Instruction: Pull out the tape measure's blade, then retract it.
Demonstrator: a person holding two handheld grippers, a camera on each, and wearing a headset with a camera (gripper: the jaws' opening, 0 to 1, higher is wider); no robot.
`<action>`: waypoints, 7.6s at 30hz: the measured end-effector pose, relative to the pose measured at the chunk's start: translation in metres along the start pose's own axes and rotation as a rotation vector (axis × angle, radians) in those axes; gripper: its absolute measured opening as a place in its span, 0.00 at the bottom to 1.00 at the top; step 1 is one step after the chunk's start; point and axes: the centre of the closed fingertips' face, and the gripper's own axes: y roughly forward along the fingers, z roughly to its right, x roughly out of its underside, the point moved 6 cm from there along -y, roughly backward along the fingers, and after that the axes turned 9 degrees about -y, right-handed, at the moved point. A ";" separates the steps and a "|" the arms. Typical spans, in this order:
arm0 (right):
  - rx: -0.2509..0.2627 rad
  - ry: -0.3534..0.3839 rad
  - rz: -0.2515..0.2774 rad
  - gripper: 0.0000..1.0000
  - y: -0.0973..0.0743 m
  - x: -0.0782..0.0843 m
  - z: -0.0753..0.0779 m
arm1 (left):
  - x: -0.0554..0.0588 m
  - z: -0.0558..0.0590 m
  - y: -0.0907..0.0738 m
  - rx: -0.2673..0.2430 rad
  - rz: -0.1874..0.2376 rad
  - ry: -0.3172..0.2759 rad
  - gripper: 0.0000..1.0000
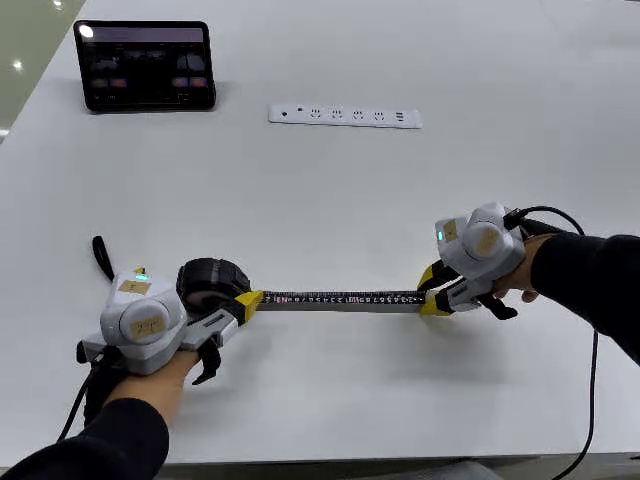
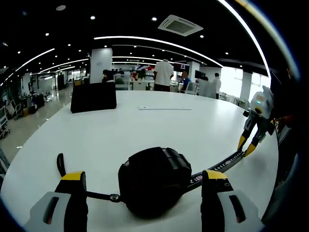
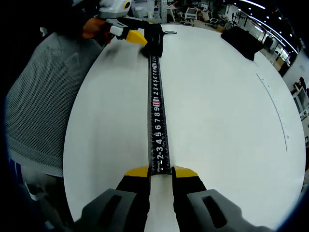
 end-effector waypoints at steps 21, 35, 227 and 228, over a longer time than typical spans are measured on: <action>0.010 0.043 -0.065 0.11 0.003 0.000 0.003 | 0.000 0.014 0.014 -0.012 -0.065 -0.129 0.71; 0.006 0.055 -0.085 0.11 0.003 -0.001 0.002 | 0.002 0.015 0.013 -0.037 -0.107 -0.095 0.63; 0.070 0.133 0.102 0.11 0.051 -0.102 0.015 | 0.001 0.012 0.018 0.005 -0.187 -0.163 0.63; 0.070 0.132 0.105 0.11 0.052 -0.103 0.015 | 0.001 0.013 0.018 0.007 -0.188 -0.164 0.63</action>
